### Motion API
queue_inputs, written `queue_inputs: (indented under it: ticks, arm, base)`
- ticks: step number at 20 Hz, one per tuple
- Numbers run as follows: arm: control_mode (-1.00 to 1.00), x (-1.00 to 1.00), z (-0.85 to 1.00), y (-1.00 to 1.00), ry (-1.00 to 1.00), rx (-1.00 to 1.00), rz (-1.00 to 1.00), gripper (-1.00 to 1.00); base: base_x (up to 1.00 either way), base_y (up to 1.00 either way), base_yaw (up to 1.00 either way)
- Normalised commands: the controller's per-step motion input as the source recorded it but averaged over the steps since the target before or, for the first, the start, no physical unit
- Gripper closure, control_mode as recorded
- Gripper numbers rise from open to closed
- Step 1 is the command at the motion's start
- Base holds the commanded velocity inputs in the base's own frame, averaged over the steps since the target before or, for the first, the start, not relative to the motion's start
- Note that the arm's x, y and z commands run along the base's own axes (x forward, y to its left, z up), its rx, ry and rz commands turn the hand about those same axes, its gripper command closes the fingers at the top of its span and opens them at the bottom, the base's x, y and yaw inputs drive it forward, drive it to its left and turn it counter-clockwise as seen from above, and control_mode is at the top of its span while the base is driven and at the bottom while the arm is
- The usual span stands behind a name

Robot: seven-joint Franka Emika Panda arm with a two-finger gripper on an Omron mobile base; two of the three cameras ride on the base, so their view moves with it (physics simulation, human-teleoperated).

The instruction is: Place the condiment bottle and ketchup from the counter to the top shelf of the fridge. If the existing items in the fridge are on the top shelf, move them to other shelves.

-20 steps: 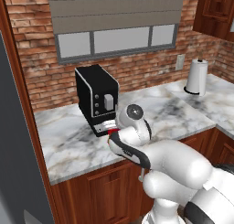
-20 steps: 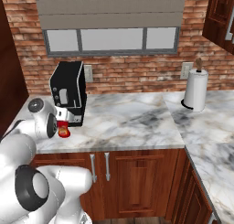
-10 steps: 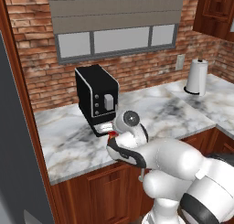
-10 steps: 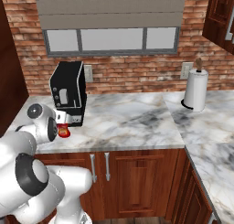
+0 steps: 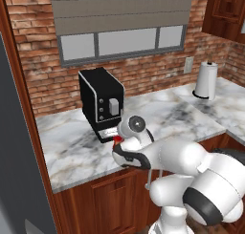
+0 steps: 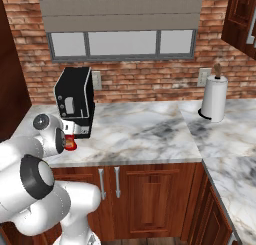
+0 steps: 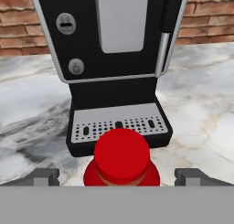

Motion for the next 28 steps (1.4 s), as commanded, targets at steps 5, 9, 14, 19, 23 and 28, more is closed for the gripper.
queue_inputs:
  ticks: [5, 9, 14, 19, 23, 28]
  arm:
    - [-1.0, 0.06, 0.0, 0.0, 0.0, 0.0, 0.0, -1.0]
    - [-1.0, 0.06, 0.0, 0.0, 0.0, 0.0, 0.0, -1.0]
    - [-1.0, 0.15, 0.0, 0.0, 0.0, 0.0, 0.0, -1.0]
    - [-1.0, 0.1, 0.0, 0.0, 0.0, 0.0, 0.0, -1.0]
    - [-1.0, 0.05, 0.0, 0.0, 0.0, 0.0, 0.0, -1.0]
    - [-1.0, 0.09, -0.03, 0.0, -0.02, 0.0, 0.0, -1.0]
  base:
    - [0.0, 0.0, 0.0]
    - [0.0, 0.0, 0.0]
    - [0.0, 0.0, 0.0]
    - [0.0, 0.0, 0.0]
    - [0.0, 0.0, 0.0]
    - [0.0, 0.0, 0.0]
